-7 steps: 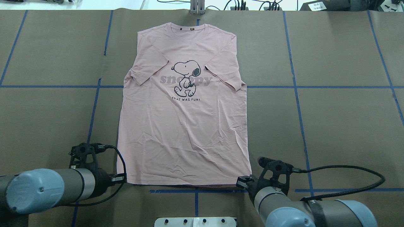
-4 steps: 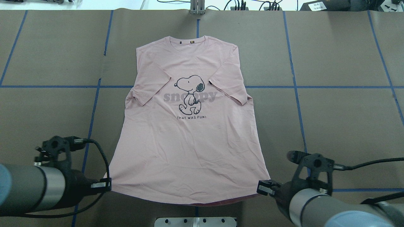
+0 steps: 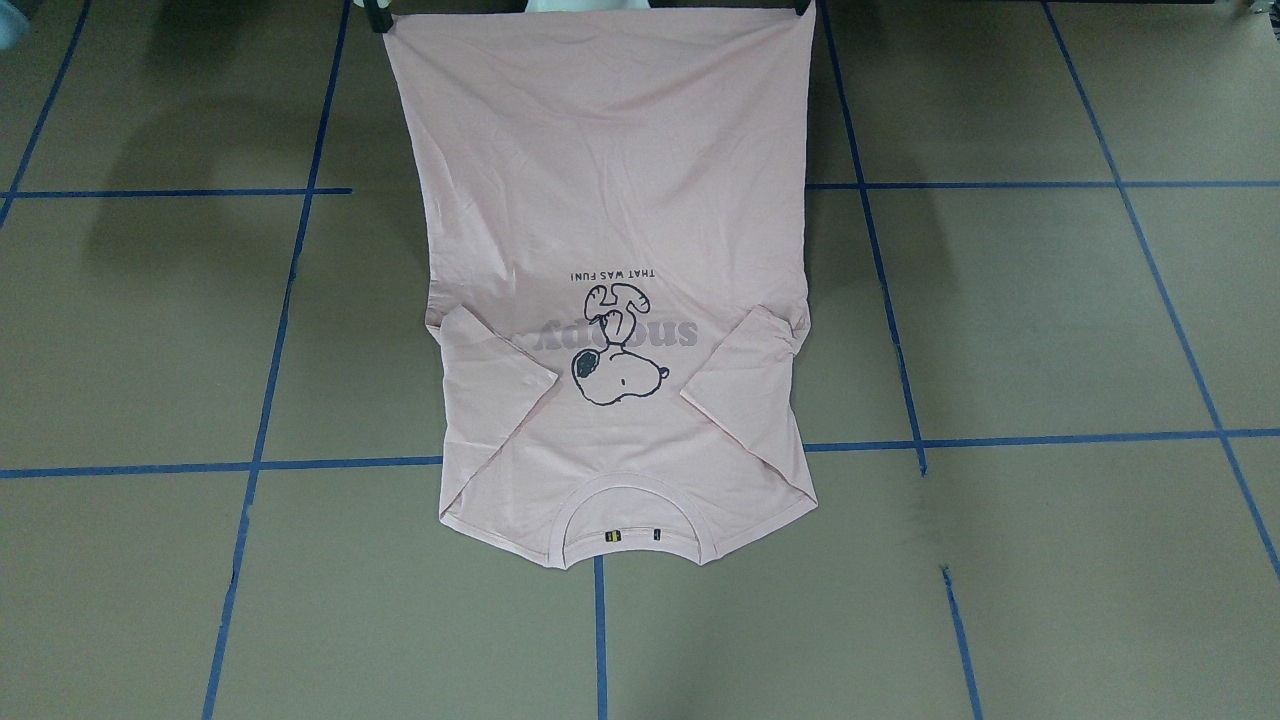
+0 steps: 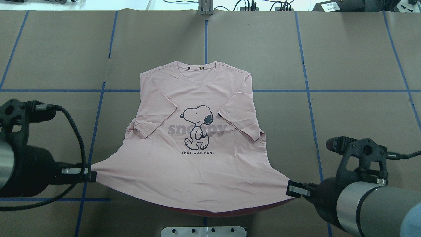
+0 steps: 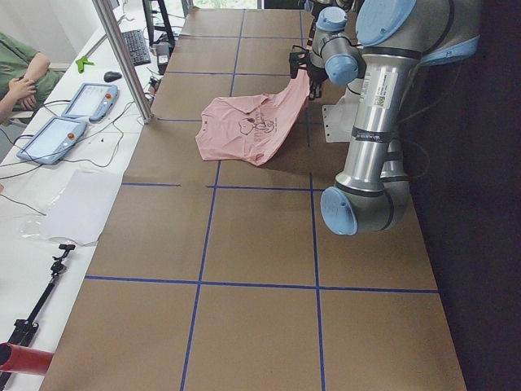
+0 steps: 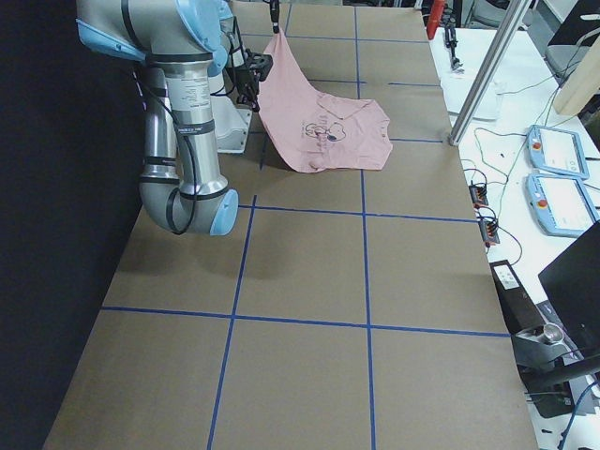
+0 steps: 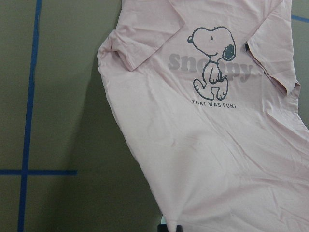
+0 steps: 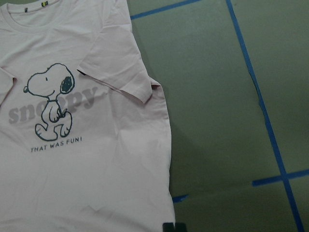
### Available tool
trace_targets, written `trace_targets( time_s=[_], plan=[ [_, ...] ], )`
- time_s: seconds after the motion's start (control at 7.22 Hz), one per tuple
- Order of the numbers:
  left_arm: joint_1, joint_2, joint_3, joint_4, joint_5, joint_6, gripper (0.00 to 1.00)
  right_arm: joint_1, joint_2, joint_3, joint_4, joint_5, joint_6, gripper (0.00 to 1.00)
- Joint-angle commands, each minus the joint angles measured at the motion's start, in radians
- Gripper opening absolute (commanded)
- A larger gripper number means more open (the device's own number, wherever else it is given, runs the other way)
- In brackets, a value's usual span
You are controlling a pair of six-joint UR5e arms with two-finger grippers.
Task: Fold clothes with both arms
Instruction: 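Lift the hem with both grippers and fold it over toward the collar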
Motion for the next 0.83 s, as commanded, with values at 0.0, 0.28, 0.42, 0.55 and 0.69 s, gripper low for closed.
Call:
trace_targets(
  time_s=[0.0, 0.28, 0.42, 0.55, 0.69],
  plan=[
    [-0.182, -0.106, 0.235, 0.008, -0.001, 0.199, 0.0, 0.197, 0.098, -0.144, 0.022, 0.077, -0.171, 0.0],
    [-0.294, -0.169, 0.431, -0.017, -0.004, 0.342, 0.0, 0.342, 0.12, -0.382, 0.22, 0.104, -0.236, 0.0],
    [-0.297, -0.185, 0.532, -0.097, 0.014, 0.347, 0.0, 0.411, 0.12, -0.54, 0.369, 0.145, -0.271, 0.0],
    [-0.299, -0.198, 0.654, -0.223, 0.025, 0.35, 0.0, 0.46, 0.149, -0.687, 0.49, 0.154, -0.299, 0.0],
    [-0.299, -0.218, 0.783, -0.349, 0.027, 0.35, 0.0, 0.491, 0.16, -0.782, 0.552, 0.154, -0.326, 0.0]
  ],
)
